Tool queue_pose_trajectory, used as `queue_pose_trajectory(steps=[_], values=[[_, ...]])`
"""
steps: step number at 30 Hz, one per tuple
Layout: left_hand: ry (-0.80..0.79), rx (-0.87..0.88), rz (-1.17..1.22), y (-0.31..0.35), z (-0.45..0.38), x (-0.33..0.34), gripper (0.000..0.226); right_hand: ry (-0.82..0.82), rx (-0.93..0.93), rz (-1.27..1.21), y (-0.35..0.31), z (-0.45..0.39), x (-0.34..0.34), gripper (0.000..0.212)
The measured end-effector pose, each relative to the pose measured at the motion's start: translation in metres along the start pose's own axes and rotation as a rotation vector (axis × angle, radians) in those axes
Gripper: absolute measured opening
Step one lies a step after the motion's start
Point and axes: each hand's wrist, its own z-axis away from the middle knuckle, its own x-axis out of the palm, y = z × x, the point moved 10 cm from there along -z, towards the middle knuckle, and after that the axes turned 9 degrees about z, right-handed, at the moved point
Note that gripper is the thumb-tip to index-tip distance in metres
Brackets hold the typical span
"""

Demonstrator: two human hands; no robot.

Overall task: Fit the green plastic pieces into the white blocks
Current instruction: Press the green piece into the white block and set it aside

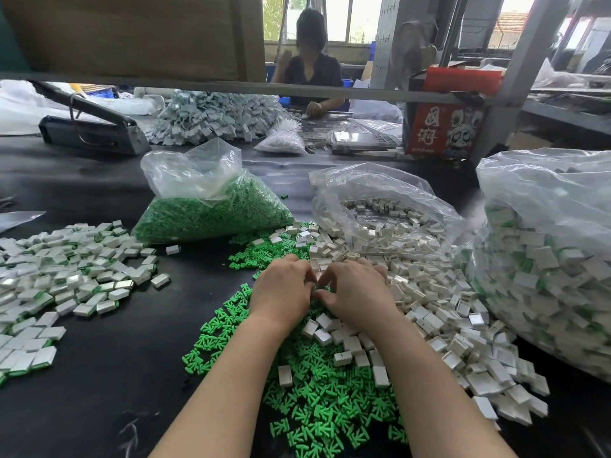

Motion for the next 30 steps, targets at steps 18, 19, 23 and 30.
queue_pose_trajectory(steps=[18, 19, 23, 30], values=[[-0.06, -0.346, 0.893, -0.03, 0.0, 0.009, 0.023, 0.013, -0.086, 0.018, -0.013, 0.002, 0.003, 0.036], [-0.064, -0.361, 0.967, -0.03, 0.001, 0.01, 0.022, 0.005, -0.105, 0.019, -0.014, 0.003, 0.005, 0.043], [-0.056, -0.375, 1.129, -0.03, 0.002, 0.006, 0.019, -0.018, -0.141, -0.004, -0.019, 0.003, 0.005, 0.042], [-0.042, -0.392, 1.194, -0.03, 0.003, 0.001, 0.035, -0.011, -0.118, 0.011, -0.019, 0.003, 0.002, 0.017]])
